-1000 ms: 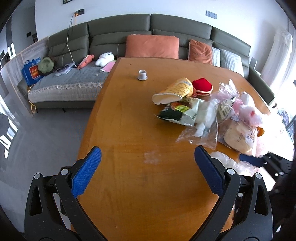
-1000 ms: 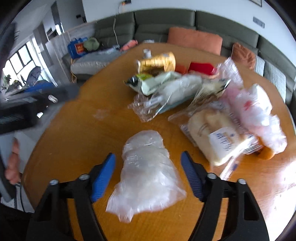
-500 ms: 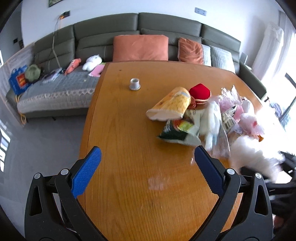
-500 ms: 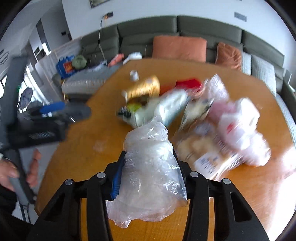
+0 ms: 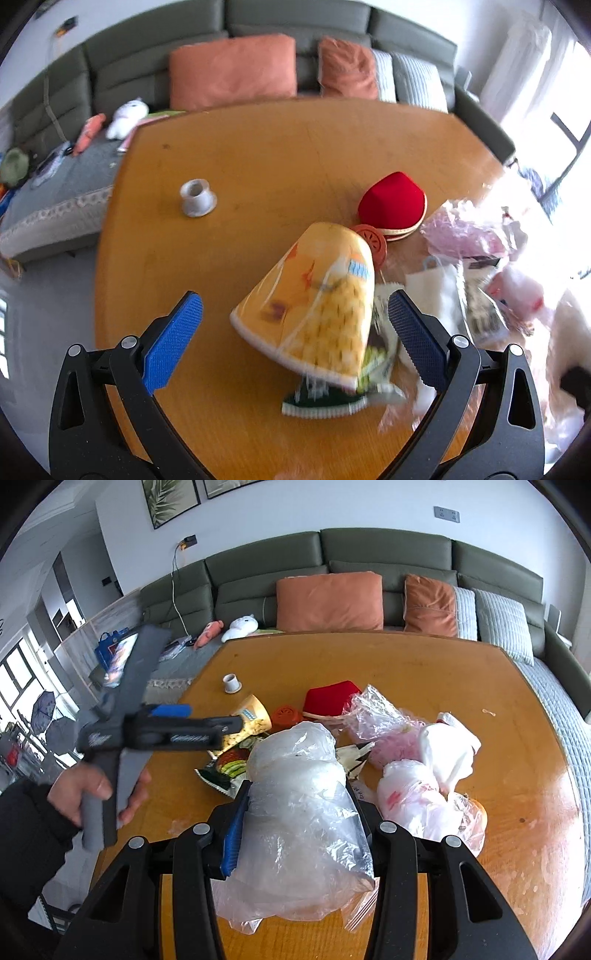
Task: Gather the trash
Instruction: 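Grasp the crumpled clear plastic bag with the right gripper while the left gripper approaches the yellow snack cup, then grasp the yellow snack cup with the left gripper and carry both toward the bin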
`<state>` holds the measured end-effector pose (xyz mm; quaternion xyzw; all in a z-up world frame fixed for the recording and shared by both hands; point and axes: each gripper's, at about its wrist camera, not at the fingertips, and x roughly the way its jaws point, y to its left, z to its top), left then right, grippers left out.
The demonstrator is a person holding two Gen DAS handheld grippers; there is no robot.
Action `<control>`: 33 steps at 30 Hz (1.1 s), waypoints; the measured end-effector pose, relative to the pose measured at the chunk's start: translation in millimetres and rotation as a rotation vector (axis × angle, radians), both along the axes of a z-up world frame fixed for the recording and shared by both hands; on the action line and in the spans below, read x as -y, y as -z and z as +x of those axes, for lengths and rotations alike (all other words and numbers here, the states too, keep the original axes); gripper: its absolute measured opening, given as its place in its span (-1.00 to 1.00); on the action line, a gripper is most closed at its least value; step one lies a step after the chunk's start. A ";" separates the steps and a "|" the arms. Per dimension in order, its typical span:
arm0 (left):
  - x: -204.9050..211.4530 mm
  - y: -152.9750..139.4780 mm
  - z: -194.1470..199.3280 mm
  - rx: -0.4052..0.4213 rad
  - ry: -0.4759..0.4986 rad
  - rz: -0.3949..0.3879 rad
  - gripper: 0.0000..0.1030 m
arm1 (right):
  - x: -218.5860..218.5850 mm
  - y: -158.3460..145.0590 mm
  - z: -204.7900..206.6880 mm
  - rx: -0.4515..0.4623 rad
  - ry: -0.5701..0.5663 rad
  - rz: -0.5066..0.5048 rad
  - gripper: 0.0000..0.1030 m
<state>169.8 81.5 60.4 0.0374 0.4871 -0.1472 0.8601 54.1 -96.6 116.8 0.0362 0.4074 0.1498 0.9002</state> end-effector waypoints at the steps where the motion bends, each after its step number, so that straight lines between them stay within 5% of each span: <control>1: 3.5 2.9 4.8 -0.004 0.017 0.015 0.88 | 0.5 1.4 1.8 -0.004 0.000 0.000 -0.08; 5: 16.7 13.2 19.8 -0.007 0.062 0.080 0.88 | 4.1 6.1 9.6 -0.017 0.011 0.012 -0.08; 7: 16.8 18.6 25.2 -0.026 0.061 0.087 0.71 | 5.8 7.9 14.2 -0.019 0.018 0.018 -0.08; 9: 16.7 26.1 29.3 -0.063 0.056 0.094 0.32 | 6.1 8.0 16.9 -0.018 0.023 0.024 -0.08; 23: -16.5 1.4 0.3 -0.006 -0.020 -0.038 0.30 | -7.3 -8.5 23.6 0.018 -0.002 0.039 -0.08; 33: -72.6 -24.4 -56.9 0.044 -0.131 -0.044 0.30 | -61.2 -18.3 9.8 0.045 -0.128 0.027 -0.08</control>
